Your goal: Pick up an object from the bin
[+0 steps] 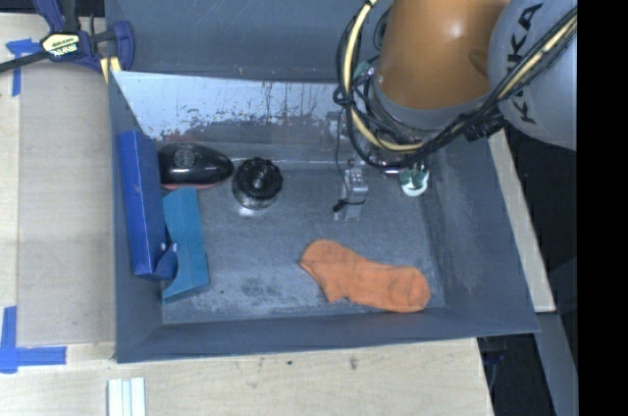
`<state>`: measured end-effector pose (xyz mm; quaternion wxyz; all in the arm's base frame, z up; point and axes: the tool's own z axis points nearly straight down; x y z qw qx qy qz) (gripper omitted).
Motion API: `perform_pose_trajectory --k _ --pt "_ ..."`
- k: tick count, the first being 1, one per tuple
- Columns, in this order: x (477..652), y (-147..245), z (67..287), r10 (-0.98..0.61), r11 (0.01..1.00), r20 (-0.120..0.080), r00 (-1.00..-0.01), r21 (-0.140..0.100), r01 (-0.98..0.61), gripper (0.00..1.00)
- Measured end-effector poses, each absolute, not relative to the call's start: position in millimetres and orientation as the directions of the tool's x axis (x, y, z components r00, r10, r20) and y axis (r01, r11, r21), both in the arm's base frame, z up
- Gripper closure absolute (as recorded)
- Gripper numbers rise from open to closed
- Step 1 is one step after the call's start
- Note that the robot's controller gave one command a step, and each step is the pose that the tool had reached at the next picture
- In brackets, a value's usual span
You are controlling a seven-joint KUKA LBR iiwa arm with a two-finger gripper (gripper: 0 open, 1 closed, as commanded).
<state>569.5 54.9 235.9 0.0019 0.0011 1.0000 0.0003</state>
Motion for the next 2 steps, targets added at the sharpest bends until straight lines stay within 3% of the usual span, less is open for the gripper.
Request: perform_pose_trajectory --k 1,2 --pt "569.5 55 236 0.002 1.000 -0.004 -1.000 0.001 0.002 0.00" --pt "546.7 51 200 0.096 0.995 -0.011 -0.995 0.002 0.096 0.00"
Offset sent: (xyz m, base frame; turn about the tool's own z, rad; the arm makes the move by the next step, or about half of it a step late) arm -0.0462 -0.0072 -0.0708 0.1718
